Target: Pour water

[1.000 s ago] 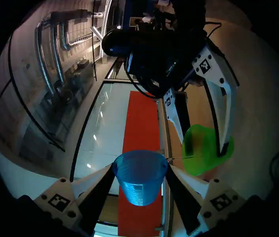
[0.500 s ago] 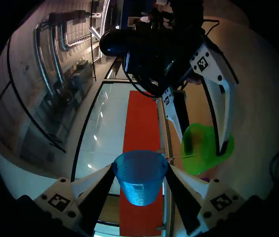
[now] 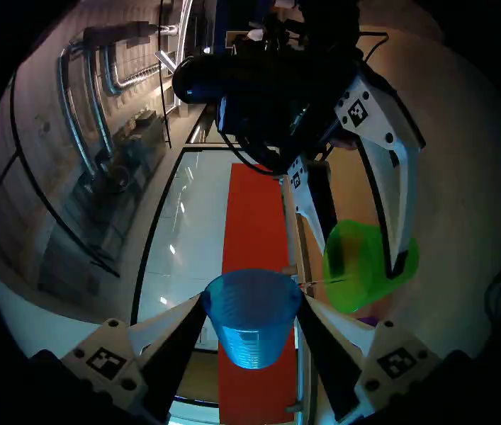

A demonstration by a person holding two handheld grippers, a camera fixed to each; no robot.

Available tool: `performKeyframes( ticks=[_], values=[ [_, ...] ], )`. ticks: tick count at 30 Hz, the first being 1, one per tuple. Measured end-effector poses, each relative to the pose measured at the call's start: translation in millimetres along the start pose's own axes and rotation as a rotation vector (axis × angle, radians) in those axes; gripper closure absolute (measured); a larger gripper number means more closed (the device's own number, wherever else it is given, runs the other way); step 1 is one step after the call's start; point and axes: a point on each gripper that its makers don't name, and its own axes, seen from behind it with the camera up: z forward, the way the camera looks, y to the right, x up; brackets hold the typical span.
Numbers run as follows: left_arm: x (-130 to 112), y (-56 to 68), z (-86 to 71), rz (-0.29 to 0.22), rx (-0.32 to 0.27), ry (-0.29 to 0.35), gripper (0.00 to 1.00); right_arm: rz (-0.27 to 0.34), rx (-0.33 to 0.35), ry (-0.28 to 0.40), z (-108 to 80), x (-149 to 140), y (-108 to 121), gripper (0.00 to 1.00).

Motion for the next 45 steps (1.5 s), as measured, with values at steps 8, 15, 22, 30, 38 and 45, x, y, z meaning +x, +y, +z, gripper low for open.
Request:
performKeyframes(
  ticks=[8,15,22,30,38,45],
  values=[
    [0.3,0.7,0.0,0.007,0.001,0.000,0.13,-0.001,0.000,0.000,-0.2,0.9,0.2,0.09],
    [2.3,0.6,0.5,0.014,0.004,0.002,0.13,-0.002,0.000,0.001,0.1,2.4,-0.3,0.09],
    [3.3,0.3,-0.1,0.018,0.007,0.004,0.13,-0.004,0.000,0.002,0.9,3.1,0.3,0.09],
    [2.1,0.7,-1.3,0.027,0.008,-0.001,0.13,-0.006,-0.002,0.004,1.5,3.8,1.6,0.09],
    [1.3,-2.9,-0.6,0.019,0.013,0.000,0.13,-0.008,-0.004,0.006,0.8,4.6,2.2,0.09],
    [1.2,-2.7,1.0,0.000,0.016,0.001,0.13,-0.009,-0.005,0.005,0.6,4.6,2.6,0.09]
  ],
)
